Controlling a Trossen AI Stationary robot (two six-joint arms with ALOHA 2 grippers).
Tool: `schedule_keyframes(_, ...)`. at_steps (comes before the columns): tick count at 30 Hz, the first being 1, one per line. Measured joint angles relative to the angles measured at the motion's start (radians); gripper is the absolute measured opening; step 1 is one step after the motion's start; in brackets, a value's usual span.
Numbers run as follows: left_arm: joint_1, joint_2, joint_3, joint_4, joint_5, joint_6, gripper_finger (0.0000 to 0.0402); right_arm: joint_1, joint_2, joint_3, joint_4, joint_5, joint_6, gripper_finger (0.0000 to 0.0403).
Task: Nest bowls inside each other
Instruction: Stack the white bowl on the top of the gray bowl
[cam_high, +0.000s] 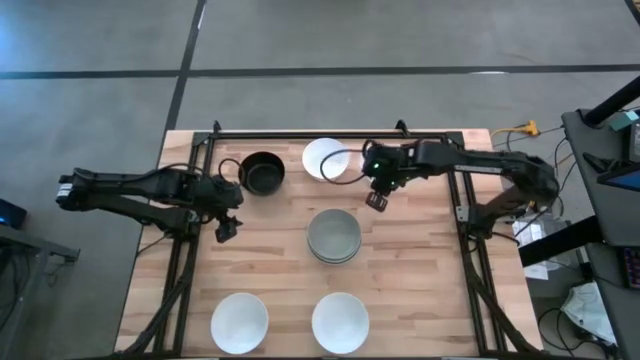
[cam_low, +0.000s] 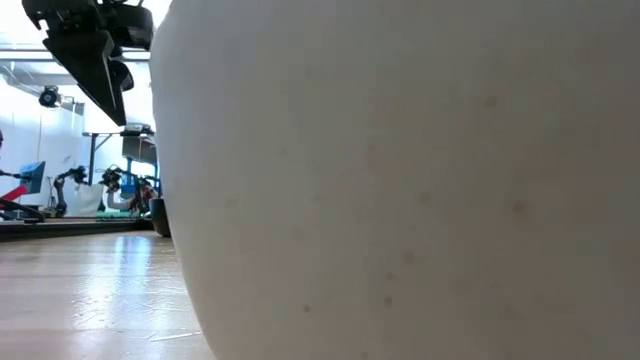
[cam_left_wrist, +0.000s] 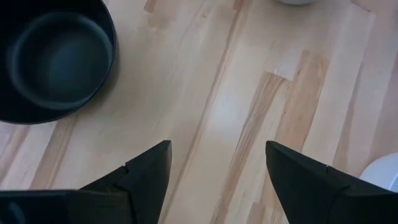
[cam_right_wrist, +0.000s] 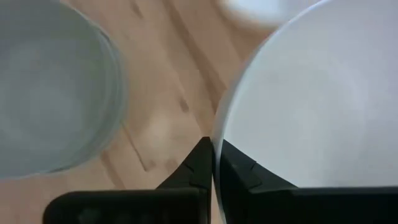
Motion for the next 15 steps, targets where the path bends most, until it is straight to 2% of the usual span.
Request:
schedule_keyframes(5, 0.000, 0.004, 0.000, 0.000, 0.000, 0.000, 0.0245, 0.073, -0.080, 0.093, 0.068, -0.001, -0.100, 0.0009)
schedule_keyframes(8, 0.000, 0.002, 0.000, 0.000, 0.000, 0.000, 0.0245, 0.151, -0.118, 0.130, 0.209, -0.003, -0.158, 0.0009)
schedule_keyframes(11, 0.000, 0.003, 0.000, 0.000, -0.001, 0.011, 0.0245, 0.254, -0.125, 0.153, 0.304, -0.005, -0.315, 0.0009)
schedule_keyframes(13, 0.000, 0.003, 0.000, 0.000, 0.000, 0.018, 0.0245, 0.317, -0.102, 0.175, 0.299, -0.003, -0.449, 0.0009)
schedule_keyframes(15, 0.000, 0.004, 0.000, 0.000, 0.000, 0.019, 0.0245, 0.358, -0.062, 0.207, 0.226, 0.009, -0.482, 0.0009)
